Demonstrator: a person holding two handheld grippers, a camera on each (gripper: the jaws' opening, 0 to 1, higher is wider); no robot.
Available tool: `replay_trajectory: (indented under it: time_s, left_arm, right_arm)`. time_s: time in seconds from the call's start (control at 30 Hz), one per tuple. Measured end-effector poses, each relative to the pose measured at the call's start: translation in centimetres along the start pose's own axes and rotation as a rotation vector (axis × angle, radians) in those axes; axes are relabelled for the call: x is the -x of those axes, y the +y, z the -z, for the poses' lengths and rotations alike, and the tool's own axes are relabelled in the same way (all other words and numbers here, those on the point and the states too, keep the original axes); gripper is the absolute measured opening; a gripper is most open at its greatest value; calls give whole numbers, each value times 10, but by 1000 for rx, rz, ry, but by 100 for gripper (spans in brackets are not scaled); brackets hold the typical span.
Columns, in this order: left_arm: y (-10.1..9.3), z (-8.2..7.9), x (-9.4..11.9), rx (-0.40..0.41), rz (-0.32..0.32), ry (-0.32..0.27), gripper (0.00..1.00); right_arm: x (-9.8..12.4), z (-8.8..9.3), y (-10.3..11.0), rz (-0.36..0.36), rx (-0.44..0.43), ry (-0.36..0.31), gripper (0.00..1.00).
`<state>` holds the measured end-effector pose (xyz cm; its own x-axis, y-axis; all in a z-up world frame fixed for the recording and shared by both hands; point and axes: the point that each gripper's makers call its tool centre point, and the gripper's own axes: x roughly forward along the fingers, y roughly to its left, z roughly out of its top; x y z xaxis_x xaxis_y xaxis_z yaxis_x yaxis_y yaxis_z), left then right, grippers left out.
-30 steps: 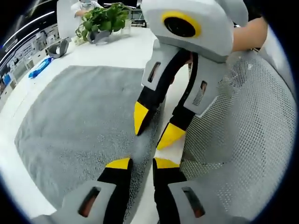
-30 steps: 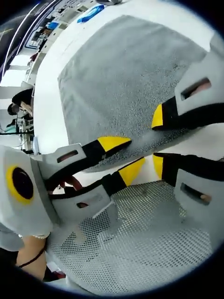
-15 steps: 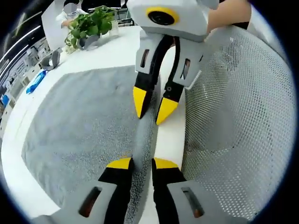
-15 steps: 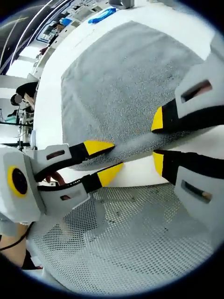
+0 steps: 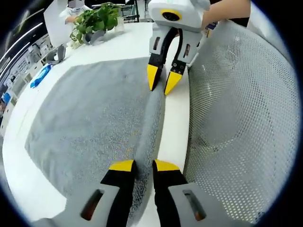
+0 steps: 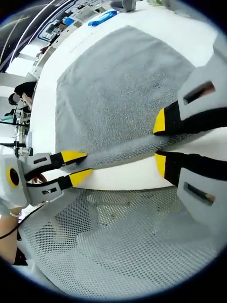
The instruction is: Fold the towel on the table until its edges align and the towel forms a compact rectangular stack.
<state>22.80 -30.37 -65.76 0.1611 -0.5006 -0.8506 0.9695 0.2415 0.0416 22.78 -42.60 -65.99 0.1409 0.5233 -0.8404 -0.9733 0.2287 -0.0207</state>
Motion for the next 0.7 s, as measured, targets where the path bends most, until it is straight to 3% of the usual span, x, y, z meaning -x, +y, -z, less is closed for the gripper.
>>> replay_trajectory:
  time_s: [0.47,0.7]
  left_arm:
    - [7,25,15,-23,-19,34,13]
    - [10,39,24,-22,-38,44,11]
  right_arm:
    - [21,34,-11,29,-10,39,8]
    - [27,46,-17,35,31,80,6]
